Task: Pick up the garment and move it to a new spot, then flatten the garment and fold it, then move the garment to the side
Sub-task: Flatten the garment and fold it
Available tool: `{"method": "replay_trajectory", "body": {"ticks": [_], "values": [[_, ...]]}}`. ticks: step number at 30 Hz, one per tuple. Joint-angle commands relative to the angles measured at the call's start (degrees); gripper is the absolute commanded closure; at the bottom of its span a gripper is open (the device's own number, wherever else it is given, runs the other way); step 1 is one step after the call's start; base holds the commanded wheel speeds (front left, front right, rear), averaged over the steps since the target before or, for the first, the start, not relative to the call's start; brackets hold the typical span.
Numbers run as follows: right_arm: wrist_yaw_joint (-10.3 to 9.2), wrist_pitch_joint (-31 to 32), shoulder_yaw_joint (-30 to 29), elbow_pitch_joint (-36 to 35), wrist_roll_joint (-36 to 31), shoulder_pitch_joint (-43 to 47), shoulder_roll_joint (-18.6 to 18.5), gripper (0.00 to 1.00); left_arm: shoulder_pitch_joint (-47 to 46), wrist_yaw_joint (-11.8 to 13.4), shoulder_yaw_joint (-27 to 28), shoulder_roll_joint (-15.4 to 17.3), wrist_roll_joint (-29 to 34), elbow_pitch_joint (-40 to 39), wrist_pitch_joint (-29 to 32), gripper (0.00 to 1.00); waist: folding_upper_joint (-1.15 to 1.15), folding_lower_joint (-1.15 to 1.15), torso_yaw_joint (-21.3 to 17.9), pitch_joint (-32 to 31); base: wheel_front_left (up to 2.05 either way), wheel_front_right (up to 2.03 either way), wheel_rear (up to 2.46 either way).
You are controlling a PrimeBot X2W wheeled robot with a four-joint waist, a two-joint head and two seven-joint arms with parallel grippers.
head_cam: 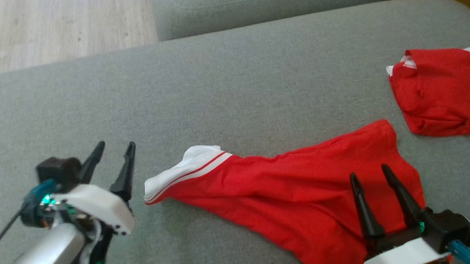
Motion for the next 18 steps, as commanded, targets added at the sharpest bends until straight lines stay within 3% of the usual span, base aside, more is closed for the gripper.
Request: {"method": "replay_trajectory", "body": {"ticks": [1, 4, 9, 18], "values": [[-0.05, -0.6, 1.8, -2.0, -0.5, -2.3, -1.4, 0.00, -4.2, 0.5, 1.4, 0.3, 0.2, 1.4, 1.1, 0.00, 0.00, 0.00, 0.3, 1.0, 0.00, 0.00, 0.00], [-0.05, -0.6, 2.6, -2.0, -0.6, -3.4, -1.5, 0.00, -5.2, 0.4, -0.7, -3.5, 0.4, 7.5, 2.9, 0.00, 0.00, 0.00, 0.0, 2.4, 0.00, 0.00, 0.00], [-0.05, -0.6, 2.6, -2.1, -0.6, -4.4, -1.8, 0.00, -5.3, -2.7, -3.4, -9.0, 0.7, 15.8, 1.7, 0.00, 0.00, 0.00, 0.1, 4.2, 0.00, 0.00, 0.00], [-0.05, -0.6, 2.5, -1.9, -0.6, -4.3, -2.1, 0.00, -5.1, -5.6, -5.6, -13.9, 1.3, 24.1, -0.8, 0.00, 0.00, 0.00, 1.5, 4.3, 0.00, 0.00, 0.00]]}}
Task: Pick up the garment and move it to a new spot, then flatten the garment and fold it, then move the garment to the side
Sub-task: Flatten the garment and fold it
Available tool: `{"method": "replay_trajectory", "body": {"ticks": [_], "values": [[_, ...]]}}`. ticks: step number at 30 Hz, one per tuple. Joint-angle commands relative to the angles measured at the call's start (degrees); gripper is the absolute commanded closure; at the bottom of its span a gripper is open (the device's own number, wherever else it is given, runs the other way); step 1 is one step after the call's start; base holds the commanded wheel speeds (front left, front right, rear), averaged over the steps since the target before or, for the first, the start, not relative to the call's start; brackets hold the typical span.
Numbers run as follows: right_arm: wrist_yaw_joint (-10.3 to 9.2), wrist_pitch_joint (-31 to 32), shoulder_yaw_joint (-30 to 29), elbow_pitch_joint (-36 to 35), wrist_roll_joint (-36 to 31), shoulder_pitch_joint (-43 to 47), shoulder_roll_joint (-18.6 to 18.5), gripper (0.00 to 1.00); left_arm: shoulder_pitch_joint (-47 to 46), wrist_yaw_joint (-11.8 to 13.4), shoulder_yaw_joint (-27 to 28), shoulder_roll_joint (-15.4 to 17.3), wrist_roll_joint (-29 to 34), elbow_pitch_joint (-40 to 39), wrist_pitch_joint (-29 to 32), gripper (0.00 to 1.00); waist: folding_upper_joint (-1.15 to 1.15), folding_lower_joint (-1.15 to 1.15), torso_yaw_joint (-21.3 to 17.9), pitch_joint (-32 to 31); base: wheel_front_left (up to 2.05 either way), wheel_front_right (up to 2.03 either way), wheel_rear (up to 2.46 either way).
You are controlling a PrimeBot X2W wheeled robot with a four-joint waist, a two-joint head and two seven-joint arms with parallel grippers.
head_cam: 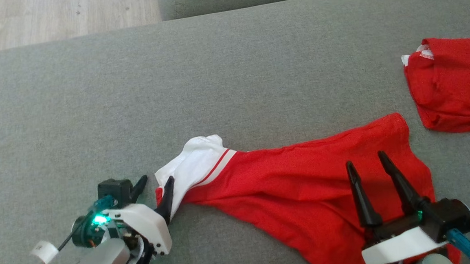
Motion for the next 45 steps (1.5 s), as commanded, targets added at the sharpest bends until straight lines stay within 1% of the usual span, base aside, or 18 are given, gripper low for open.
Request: {"method": "replay_trajectory", "body": {"ticks": [1, 8, 13, 14, 15, 16, 19, 20, 21, 22, 24, 27, 32, 35, 41, 42, 43, 45], "values": [[-0.04, -0.6, 1.4, -1.8, -0.2, -1.4, -0.8, 0.00, -2.6, -0.2, 1.5, 1.1, 0.2, 0.1, -0.3, 0.00, 0.00, 0.00, 0.1, -0.1, 0.00, 0.00, 0.00], [-0.04, -0.6, 2.2, -1.6, -0.1, -1.9, -1.3, 0.00, -4.7, -2.1, 0.7, -1.6, 0.2, 6.7, 0.0, 0.00, 0.00, 0.00, 0.3, 0.1, 0.00, 0.00, 0.00], [-0.04, -0.6, 2.6, -1.4, 0.0, -1.9, -1.8, 0.00, -6.8, -3.9, -1.3, -3.5, 0.9, 11.2, 2.8, 0.00, 0.00, 0.00, -0.2, -0.1, 0.00, 0.00, 0.00], [-0.04, -0.6, 2.6, -1.4, 0.0, -1.9, -1.8, 0.00, -7.0, -4.3, -1.5, -3.7, 0.8, 11.8, 3.3, 0.03, 0.00, 0.00, -0.3, -0.2, 0.00, 0.00, 0.00], [-0.04, -0.6, 2.5, -1.3, 0.0, -1.9, -1.9, 0.00, -7.1, -4.6, -1.8, -3.8, 0.7, 12.2, 3.9, 0.27, 0.00, 0.00, -0.5, -0.3, 0.00, 0.00, 0.00], [-0.04, -0.6, 2.6, -1.3, 0.0, -1.9, -1.9, 0.00, -7.1, -4.6, -2.0, -3.8, 0.7, 12.7, 4.6, 0.56, 0.00, 0.00, -0.7, -0.5, 0.00, 0.00, 0.00], [-0.04, -0.6, 2.5, -1.3, 0.0, -1.7, -1.8, 0.00, -6.5, -4.2, -2.5, -3.7, 0.2, 13.4, 7.0, 0.71, 0.00, 0.00, -1.0, -0.8, 0.00, 0.00, 0.00], [-0.04, -0.6, 2.4, -1.3, 0.0, -1.6, -1.8, 0.00, -6.3, -3.8, -2.6, -3.6, 0.1, 13.2, 7.5, 0.82, 0.00, 0.00, -1.1, -1.0, 0.00, 0.00, 0.00], [-0.04, -0.6, 2.2, -1.3, 0.0, -1.5, -1.8, 0.00, -5.9, -3.5, -2.7, -3.4, 0.0, 12.9, 8.0, 0.98, 0.00, 0.00, -1.1, -1.1, 0.00, 0.00, 0.00], [-0.04, -0.6, 2.2, -1.3, 0.0, -1.4, -1.7, 0.00, -5.6, -3.4, -2.8, -3.2, -0.2, 12.5, 8.5, 1.00, 0.00, 0.00, -1.1, -1.2, 0.00, 0.00, 0.00], [-0.04, -0.6, 2.0, -1.4, 0.0, -1.1, -1.7, 0.00, -4.9, -3.3, -2.6, -2.8, -0.7, 11.1, 8.9, 1.00, 0.00, 0.00, -1.0, -1.4, 0.00, 0.00, 0.00], [-0.04, -0.6, 1.8, -1.4, -0.1, -0.8, -1.4, 0.00, -5.2, -1.9, -2.4, -1.5, 0.8, 8.2, 5.8, 1.00, 0.00, 0.00, -0.8, -1.6, 0.00, 0.00, 0.00], [-0.04, -0.6, 1.7, -1.4, -0.1, -0.8, -1.0, 0.00, -8.2, 3.1, -1.7, 1.5, 7.7, 3.7, -5.0, 1.00, 0.00, 0.00, -0.3, -2.0, 0.00, 0.00, 0.00], [-0.04, -0.6, 1.8, -1.3, -0.1, -0.9, -0.9, 0.00, -9.7, 5.9, -2.1, 2.8, 11.7, 1.2, -8.5, 1.00, 0.00, 0.00, -0.2, -2.2, 0.00, 0.00, 0.00], [-0.04, -0.6, 2.0, -1.2, 0.0, -1.1, -0.7, 0.00, -8.3, 6.0, -3.4, 2.3, 12.1, -0.7, -8.2, 1.00, 0.00, 0.00, -0.1, -2.1, 0.00, 0.00, 0.00], [-0.04, -0.6, 2.2, -1.2, 0.0, -1.1, -0.6, 0.00, -8.0, 6.4, -3.6, 2.0, 12.1, -0.5, -7.9, 0.41, 0.00, 0.00, -0.2, -2.0, 0.00, 0.00, 0.00], [-0.04, -0.6, 2.3, -1.1, 0.0, -1.1, -0.6, 0.00, -7.6, 6.7, -3.7, 1.8, 11.9, -0.4, -7.7, 0.00, 0.00, 0.00, -0.3, -2.0, 0.00, 0.00, 0.00], [-0.04, -0.6, 2.3, -1.1, 0.1, -1.1, -0.5, 0.00, -6.9, 7.8, -3.7, 1.3, 11.5, 0.1, -7.1, 0.00, 0.00, 0.00, -0.3, -2.0, 0.00, 0.00, 0.00]]}}
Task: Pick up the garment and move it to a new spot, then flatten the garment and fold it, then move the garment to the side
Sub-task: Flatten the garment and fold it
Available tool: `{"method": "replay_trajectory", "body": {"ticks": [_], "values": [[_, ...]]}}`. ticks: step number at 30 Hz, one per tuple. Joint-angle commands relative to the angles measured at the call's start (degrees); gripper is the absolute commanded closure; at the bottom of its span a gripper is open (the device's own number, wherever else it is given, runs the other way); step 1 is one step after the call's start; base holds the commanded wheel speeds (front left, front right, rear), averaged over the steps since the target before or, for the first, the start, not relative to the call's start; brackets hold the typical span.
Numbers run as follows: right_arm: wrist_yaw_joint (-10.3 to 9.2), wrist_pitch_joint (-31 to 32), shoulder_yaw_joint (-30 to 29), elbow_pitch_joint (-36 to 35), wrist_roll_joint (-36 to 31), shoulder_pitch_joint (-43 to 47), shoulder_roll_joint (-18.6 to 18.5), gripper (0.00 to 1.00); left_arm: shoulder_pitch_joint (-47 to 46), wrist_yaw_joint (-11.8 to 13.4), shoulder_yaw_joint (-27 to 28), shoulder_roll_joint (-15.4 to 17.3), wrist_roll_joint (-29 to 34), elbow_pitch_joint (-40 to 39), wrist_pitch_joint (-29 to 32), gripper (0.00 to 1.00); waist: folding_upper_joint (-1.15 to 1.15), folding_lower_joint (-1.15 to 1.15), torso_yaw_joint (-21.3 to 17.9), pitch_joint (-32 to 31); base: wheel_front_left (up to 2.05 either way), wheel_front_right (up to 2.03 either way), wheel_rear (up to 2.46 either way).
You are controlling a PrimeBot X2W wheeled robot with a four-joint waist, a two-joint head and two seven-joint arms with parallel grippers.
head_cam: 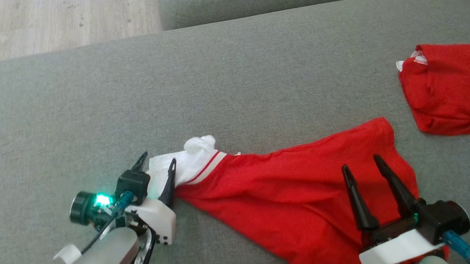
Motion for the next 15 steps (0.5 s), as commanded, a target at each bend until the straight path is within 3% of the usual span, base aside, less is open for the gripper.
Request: {"method": "replay_trajectory", "body": {"ticks": [1, 6, 11, 15], "values": [[-0.04, -0.6, 1.1, -1.6, 0.1, -1.2, -0.4, 0.00, -1.4, 0.6, 1.9, 1.1, -0.8, -0.5, 0.3, 0.00, 0.00, 0.00, 0.0, 0.0, 0.00, 0.00, 0.00], [-0.04, -0.6, 0.8, -1.5, 0.0, -0.9, -0.6, 0.00, -0.5, 3.6, 3.1, 1.2, -2.7, 1.2, 3.2, 0.00, 0.00, 0.00, 0.1, -0.2, 0.00, 0.00, 0.00], [-0.04, -0.6, 1.3, -1.4, -0.2, -0.8, -0.8, 0.00, -1.4, 2.8, 5.9, 1.8, -5.6, 0.3, 3.4, 0.00, 0.00, 0.00, 0.4, -0.3, 0.00, 0.00, 0.00], [-0.04, -0.6, 1.7, -1.3, -0.2, -0.9, -0.8, 0.00, -2.5, 1.6, 4.3, 2.6, -5.9, 0.6, 8.5, 0.00, 0.00, 0.00, 0.4, -0.2, 0.00, 0.00, 0.00]]}}
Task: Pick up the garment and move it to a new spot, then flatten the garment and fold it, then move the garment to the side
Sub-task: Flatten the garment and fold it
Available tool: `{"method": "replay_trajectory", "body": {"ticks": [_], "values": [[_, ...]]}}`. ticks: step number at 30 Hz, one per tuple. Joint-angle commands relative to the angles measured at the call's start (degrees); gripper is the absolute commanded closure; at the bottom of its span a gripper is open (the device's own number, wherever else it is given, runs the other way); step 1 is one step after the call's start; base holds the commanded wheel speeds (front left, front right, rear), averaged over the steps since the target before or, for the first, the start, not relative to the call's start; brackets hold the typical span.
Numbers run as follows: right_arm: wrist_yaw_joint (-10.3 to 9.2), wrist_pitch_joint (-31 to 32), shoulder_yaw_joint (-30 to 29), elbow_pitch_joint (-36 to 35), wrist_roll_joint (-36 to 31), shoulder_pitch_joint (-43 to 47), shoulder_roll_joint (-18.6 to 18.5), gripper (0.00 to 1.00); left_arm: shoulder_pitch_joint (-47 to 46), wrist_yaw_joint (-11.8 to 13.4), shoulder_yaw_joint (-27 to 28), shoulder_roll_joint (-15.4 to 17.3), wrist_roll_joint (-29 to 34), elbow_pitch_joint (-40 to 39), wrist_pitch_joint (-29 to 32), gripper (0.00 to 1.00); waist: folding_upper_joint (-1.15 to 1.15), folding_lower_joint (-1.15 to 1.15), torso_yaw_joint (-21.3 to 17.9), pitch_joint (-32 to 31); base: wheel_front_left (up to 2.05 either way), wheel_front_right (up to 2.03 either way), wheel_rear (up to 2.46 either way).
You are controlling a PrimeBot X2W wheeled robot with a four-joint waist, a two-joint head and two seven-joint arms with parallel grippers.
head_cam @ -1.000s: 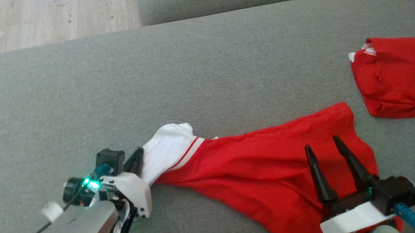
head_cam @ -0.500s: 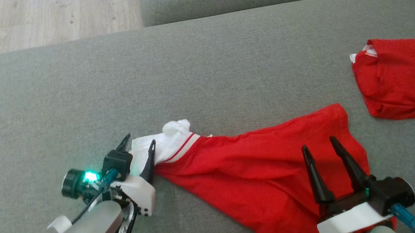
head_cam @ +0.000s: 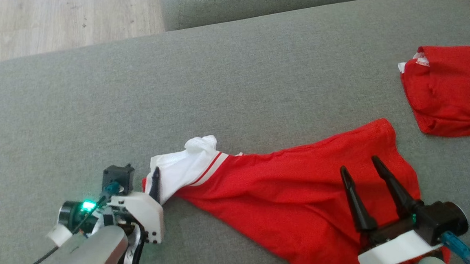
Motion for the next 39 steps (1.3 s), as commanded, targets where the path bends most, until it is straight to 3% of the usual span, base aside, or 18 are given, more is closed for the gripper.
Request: {"method": "replay_trajectory", "body": {"ticks": [1, 22, 24, 25, 27, 31, 39], "values": [[-0.04, -0.6, 1.4, -1.6, -0.3, -0.9, -0.8, 0.00, -3.3, -0.4, 1.3, 2.0, -0.3, -0.8, 0.7, 0.00, 0.00, 0.00, 0.0, 0.1, 0.00, 0.00, 0.00], [-0.04, -0.6, 2.3, -1.5, -0.4, -2.3, -2.2, 0.00, -8.2, -8.2, -1.0, -2.1, -2.2, 8.5, 6.1, 0.00, 0.00, 0.00, -1.1, 1.7, 0.00, 0.00, 0.00], [-0.04, -0.6, 2.4, -1.5, -0.4, -2.4, -2.3, 0.00, -8.4, -9.0, -1.2, -2.4, -2.4, 9.5, 6.6, 0.25, 0.00, 0.00, -1.2, 1.8, 0.00, 0.00, 0.00], [-0.04, -0.6, 2.4, -1.5, -0.4, -2.4, -2.3, 0.00, -8.5, -9.3, -1.4, -2.6, -2.4, 9.9, 6.8, 0.58, 0.00, 0.00, -1.3, 1.9, 0.00, 0.00, 0.00], [-0.04, -0.6, 2.4, -1.4, -0.5, -2.4, -2.3, 0.00, -8.5, -10.0, -1.5, -3.0, -2.7, 10.6, 6.8, 1.00, 0.00, 0.00, -1.3, 1.9, 0.00, 0.00, 0.00], [-0.04, -0.6, 2.0, -1.3, -0.6, -2.0, -2.1, 0.00, -8.6, -10.7, -1.5, -3.6, -2.5, 11.4, 4.7, 1.00, 0.00, 0.00, -1.0, 1.2, 0.00, 0.00, 0.00], [-0.04, -0.6, 0.5, -0.6, -0.5, -1.3, -1.8, 0.00, -9.5, -8.4, 0.2, -2.6, -0.1, 9.0, -5.7, 1.00, 0.00, 0.00, 0.2, -0.6, 0.00, 0.00, 0.00]]}}
